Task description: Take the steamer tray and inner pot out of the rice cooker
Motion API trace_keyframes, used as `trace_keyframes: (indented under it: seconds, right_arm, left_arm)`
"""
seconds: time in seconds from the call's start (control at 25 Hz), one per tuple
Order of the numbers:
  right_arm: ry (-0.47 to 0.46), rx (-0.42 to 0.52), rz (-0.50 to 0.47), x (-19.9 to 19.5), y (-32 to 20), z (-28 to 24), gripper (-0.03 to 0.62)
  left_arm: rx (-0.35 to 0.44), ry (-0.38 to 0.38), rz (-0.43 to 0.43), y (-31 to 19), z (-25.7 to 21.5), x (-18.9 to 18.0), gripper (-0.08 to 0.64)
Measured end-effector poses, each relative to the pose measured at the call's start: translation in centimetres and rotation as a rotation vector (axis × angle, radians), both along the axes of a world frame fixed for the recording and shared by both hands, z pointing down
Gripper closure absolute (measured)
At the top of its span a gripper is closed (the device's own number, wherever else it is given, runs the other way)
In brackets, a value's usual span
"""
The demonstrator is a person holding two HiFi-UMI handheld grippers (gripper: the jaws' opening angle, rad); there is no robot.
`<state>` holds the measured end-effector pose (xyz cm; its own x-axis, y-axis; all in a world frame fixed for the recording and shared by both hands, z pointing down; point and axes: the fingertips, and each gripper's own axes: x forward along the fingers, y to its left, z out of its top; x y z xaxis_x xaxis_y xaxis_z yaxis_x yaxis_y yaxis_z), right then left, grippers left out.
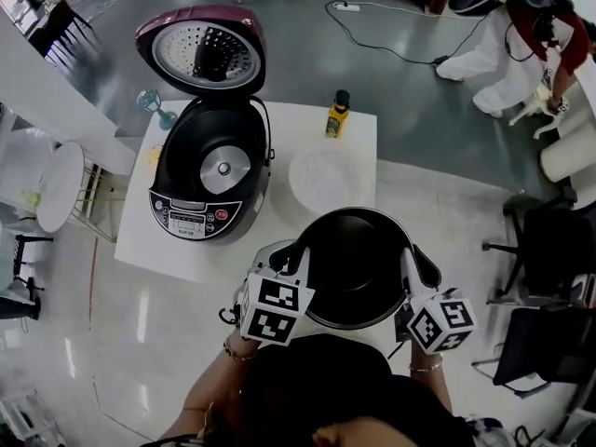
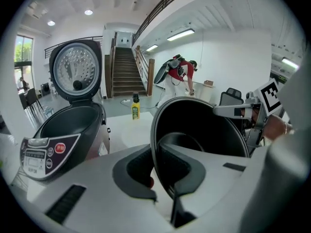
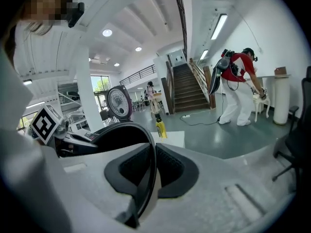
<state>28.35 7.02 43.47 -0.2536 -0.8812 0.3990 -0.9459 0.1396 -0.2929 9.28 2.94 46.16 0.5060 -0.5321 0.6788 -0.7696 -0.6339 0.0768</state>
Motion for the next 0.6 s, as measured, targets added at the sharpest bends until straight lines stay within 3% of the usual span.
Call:
trace_keyframes:
  seconds: [0.6]
  right_arm:
    - [-0.047, -0.147, -0.103, -2.5, -1.6, 6.9, 0.552]
  left_arm:
    - [-0.148, -0.055, -0.056, 0.2, 6.8, -2.6, 0.531]
